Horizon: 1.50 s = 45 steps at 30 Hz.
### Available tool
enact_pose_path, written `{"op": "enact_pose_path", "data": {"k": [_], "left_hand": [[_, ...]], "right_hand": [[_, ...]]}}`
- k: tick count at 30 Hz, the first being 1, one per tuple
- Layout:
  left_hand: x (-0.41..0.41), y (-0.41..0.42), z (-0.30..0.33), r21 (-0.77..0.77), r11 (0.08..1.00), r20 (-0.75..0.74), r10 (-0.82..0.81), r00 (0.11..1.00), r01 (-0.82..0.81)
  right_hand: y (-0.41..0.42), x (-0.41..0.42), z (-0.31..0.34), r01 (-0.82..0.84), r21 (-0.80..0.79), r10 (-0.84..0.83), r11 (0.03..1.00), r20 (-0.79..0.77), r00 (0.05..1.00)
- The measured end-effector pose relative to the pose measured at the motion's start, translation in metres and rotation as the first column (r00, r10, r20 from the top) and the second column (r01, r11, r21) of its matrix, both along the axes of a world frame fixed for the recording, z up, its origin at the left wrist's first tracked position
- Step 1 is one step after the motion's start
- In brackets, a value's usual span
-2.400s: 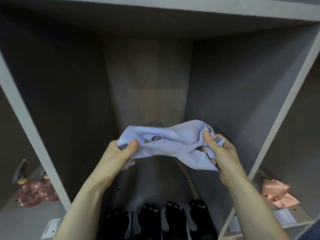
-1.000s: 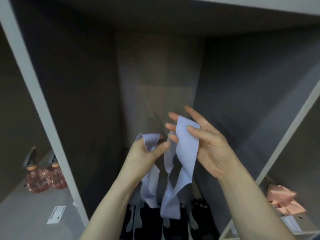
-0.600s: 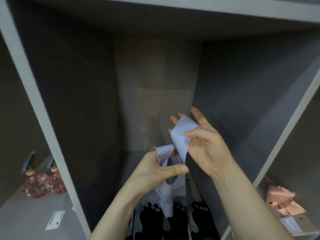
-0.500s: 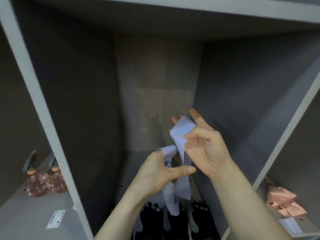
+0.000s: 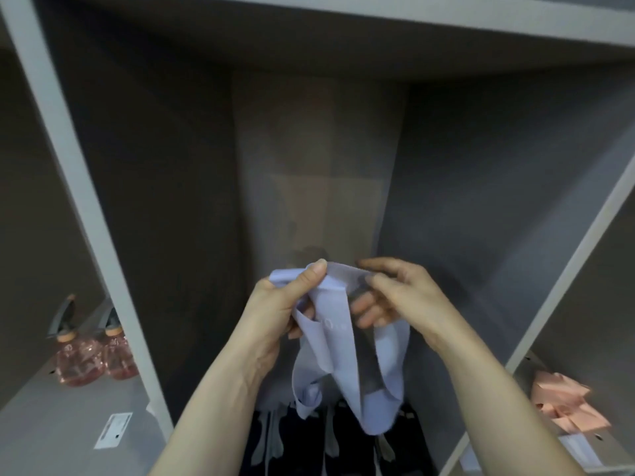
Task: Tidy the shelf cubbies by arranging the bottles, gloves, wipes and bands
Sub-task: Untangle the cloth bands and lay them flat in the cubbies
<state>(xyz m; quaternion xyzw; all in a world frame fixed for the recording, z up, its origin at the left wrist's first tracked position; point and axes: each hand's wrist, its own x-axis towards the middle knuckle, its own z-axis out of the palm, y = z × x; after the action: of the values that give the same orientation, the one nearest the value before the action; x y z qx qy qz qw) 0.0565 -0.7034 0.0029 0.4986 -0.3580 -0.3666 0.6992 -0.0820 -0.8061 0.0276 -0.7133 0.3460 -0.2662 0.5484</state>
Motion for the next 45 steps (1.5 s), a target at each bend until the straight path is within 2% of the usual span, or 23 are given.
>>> {"op": "enact_pose_path", "data": {"k": [2,4,7,10,15,19,24,28,33,36,38,41,45], "left_hand": [[0.0,0.0,0.0,0.016,1.0,-0.015,-0.008,1.0,0.009],[0.0,0.0,0.0,0.009,0.999,-0.041,-0.03,0.999,0.03],[0.001,0.0,-0.001,-0.007,0.996,-0.027,-0.094,0.995,0.094],[0.003,0.002,0.003,0.007,0.992,0.024,-0.125,0.992,0.125],[0.006,0.003,0.005,0.06,0.996,0.158,-0.077,0.984,0.068],[0.002,0.007,0.009,0.031,0.998,0.242,-0.062,0.968,0.057],[0.012,0.004,0.005,-0.013,0.993,0.218,0.121,0.968,-0.121],[0.0,0.005,0.011,-0.052,0.999,0.255,0.025,0.967,-0.012],[-0.002,-0.001,0.01,-0.122,0.992,0.245,0.044,0.968,-0.014],[-0.004,0.0,0.01,-0.093,0.995,0.276,0.057,0.96,-0.032],[-0.005,0.0,0.009,-0.049,0.998,0.294,0.041,0.955,-0.028],[0.002,-0.002,0.01,-0.011,1.0,0.225,-0.007,0.974,0.01],[0.01,-0.001,0.017,0.03,0.998,0.059,-0.06,0.996,0.059]], "right_hand": [[-0.002,0.0,-0.007,0.042,-0.089,-0.047,0.995,-0.05,0.998],[0.0,-0.001,-0.009,0.081,-0.132,-0.077,0.988,0.029,0.997],[0.008,-0.005,-0.006,-0.037,-0.124,0.06,0.992,0.19,0.98],[0.011,-0.006,-0.01,-0.173,-0.146,0.197,0.974,0.177,0.964],[0.01,-0.001,-0.018,-0.058,-0.391,0.122,0.918,0.141,0.982],[0.008,0.005,-0.023,0.021,-0.409,0.069,0.912,0.203,0.977],[0.005,0.003,-0.019,0.088,-0.303,0.019,0.949,0.333,0.943],[0.011,0.003,-0.013,0.029,-0.238,0.067,0.971,0.386,0.92],[0.014,0.003,-0.016,0.029,-0.207,0.062,0.978,0.424,0.903],[0.017,0.002,-0.02,-0.018,-0.148,0.074,0.989,0.382,0.921],[0.017,0.003,-0.021,0.035,-0.144,0.024,0.989,0.391,0.92],[0.013,0.001,-0.02,0.085,-0.05,-0.051,0.995,0.473,0.88],[0.009,-0.004,-0.021,0.131,0.0,-0.114,0.991,0.492,0.863]]}}
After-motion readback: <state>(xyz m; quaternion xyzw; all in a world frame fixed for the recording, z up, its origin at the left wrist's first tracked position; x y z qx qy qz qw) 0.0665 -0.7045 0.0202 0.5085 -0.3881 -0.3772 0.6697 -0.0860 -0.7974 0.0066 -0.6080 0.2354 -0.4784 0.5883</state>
